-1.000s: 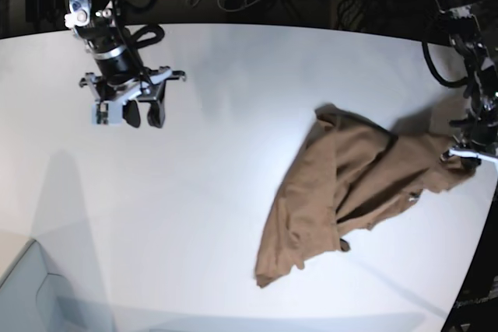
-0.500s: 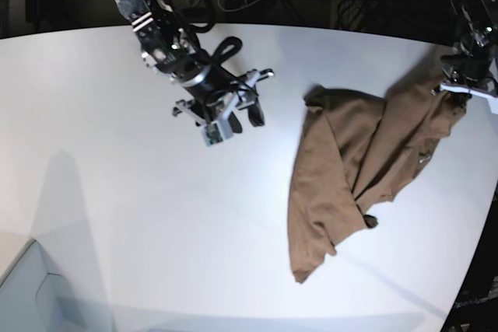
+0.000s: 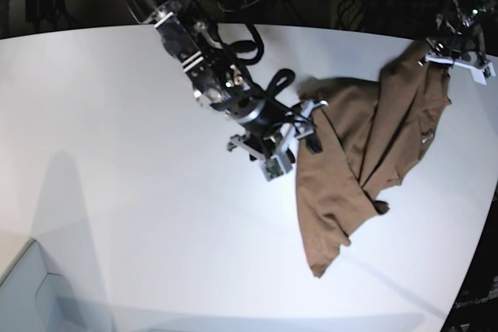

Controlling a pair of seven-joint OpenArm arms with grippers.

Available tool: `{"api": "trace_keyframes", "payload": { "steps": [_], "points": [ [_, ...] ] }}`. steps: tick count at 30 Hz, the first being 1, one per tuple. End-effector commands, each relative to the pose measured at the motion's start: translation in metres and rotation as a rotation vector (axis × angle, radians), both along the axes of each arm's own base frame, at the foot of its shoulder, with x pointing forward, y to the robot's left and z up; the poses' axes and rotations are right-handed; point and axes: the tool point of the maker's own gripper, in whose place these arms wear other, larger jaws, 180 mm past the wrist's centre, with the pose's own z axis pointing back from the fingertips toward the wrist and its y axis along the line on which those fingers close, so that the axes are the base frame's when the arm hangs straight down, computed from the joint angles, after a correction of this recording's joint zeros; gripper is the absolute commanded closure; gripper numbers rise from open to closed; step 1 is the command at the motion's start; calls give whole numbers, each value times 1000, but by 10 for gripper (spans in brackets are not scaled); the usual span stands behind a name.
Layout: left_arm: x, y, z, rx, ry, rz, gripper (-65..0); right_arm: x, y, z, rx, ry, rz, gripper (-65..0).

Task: Layout the t-shirt on the table in an organized manner, then fold the t-shirt properly
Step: 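Reach the right gripper to the t-shirt and grasp another edge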

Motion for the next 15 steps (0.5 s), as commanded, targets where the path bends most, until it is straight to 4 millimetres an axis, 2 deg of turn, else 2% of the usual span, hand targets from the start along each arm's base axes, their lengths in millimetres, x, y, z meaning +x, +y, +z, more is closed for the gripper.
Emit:
{"api": "trace_keyframes", "payload": {
  "steps": [1,7,10,15],
  "points": [
    [3,6,10,29,-22,-8,-2,12,9,19,41,-50,-4,-340],
    [1,6,7,26,-16,-7,-2,30,30,12,29,-19,7,-367],
    [2,6,7,25,-17,-6,-2,38,31,3,9,-8,5,-367],
    [3,8,9,32,-18,-9,-2,41,34,-12,28,-16,-24,-367]
  ]
}}
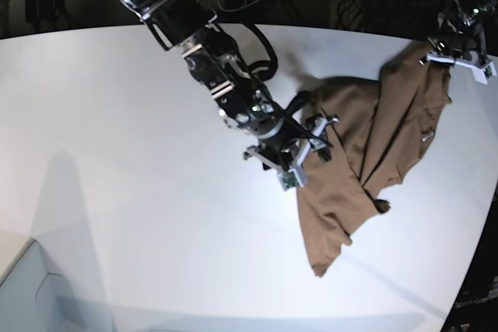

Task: Layout the t-shirt on the table in an organized manner, then fold the t-shirt properly
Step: 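Reach the right gripper to the t-shirt and grasp another edge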

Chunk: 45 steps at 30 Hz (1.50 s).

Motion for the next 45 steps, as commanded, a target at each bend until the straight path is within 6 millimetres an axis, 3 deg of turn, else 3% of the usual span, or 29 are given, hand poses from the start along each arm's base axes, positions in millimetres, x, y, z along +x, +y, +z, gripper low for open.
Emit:
{"api": "trace_keyframes", "payload": {
  "steps": [1,11,18,20,22,27,31,36,45],
  "points": [
    [4,6,9,25,-22,-8,-2,9,10,19,44,-56,-3,-367],
    [8,3,9,22,-27,-15,-2,-31,44,6,13,-44,132,-366],
    [8,3,9,22,-27,-15,-2,-30,36,-16,-24,-18,121,-364],
    [8,5,10,26,-30,-12,-2,-27,33,-16,-19,-33,110,-335],
    [9,5,12,29,-35,-13,-2,-21,21,-19,-15,-28,75,-256],
    [9,5,12,29,-35,-13,-2,-9,-4,8,85,-52,-54,0],
    [9,5,13,29,-36,-11,-2,0,-45,37,176,-93,-210,0],
    [12,-4,14,-38,-71,-7,-2,-8,-88,62,220,-146,-321,0],
    [38,-30,64,-91,-245,-69,-2,-25,-141,89,189,-239,-385,0]
  ]
}}
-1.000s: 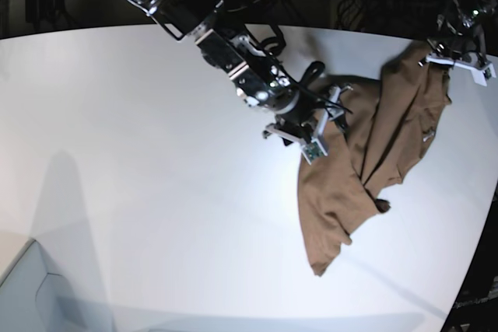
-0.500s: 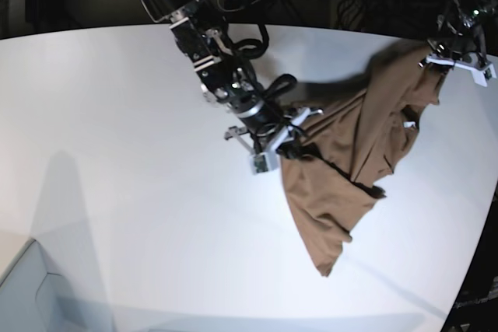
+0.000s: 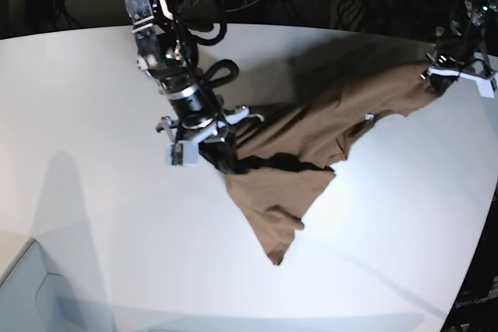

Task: Layout the t-shirt on the table in an organized manner, then fold the t-shirt properly
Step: 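Reach the right gripper to the t-shirt and grasp another edge, then lift the t-shirt with both grippers and stretch it between them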

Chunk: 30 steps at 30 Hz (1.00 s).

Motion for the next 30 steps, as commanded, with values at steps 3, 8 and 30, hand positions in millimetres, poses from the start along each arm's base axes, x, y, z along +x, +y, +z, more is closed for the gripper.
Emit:
{"api": "trace_keyframes", "payload": {
  "steps": [3,8,30],
  "points": [
    [10,3,19,28,-58,-9,-2,7,-25,9,1,-39,-70,0],
    [22,5,22,27,-83,-4,-2,-3,-63,-22,-29,45,-168,0],
    [117,-11,125,-51,-470,-23,-2,18,-68,78,271,-166,-200,0]
  ]
}}
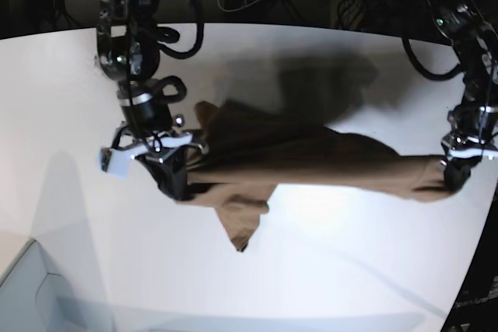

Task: Layout the t-shirt on the table in an organized manner, then fold the t-shirt properly
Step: 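Lift the t-shirt with both grippers and stretch it between them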

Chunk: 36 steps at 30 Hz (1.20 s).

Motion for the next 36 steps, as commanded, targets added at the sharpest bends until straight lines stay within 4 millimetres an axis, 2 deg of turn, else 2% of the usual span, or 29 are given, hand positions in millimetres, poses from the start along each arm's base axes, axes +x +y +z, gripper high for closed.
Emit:
{"api": "trace_keyframes", "payload": {
  "steps": [1,5,8,13,15,17,20,21,24,27,31,34,36],
  "points": [
    [6,0,20,6,-63,1,-1,7,-1,34,23,-108,-11,0],
    [19,-1,56,-5,-170,-20,-1,11,-2,80,26,-232,-10,0],
    [20,4,81,53,-217,-44,-1,9,9,99,40,-293,13,0],
    [7,25,98,14,-274,-6,-3,0,46,115,94,-368,91,0],
    [2,36,93,4,-265,22,-4,1,56,109,94,-353,116,0],
    [7,37,81,-10,-232,22,-5,16,59,91,78,-309,116,0],
    [35,20,55,-32,-161,-31,-7,43,52,45,42,-193,94,0],
    [43,14,42,-32,-119,-46,-19,51,46,30,30,-154,78,-6],
    [65,-6,-8,-25,29,-98,-103,62,27,-5,14,-56,35,-80],
    [75,-20,-58,-4,177,-135,-213,60,5,-18,15,-11,-16,-190],
    [61,-8,-81,13,242,-101,-224,35,-16,-20,16,-4,-70,-307],
    [57,1,-82,3,246,-80,-225,28,-24,-24,13,9,-90,-365],
    [53,7,-74,6,230,-67,-225,16,-26,-32,7,31,-90,-383]
  ]
}}
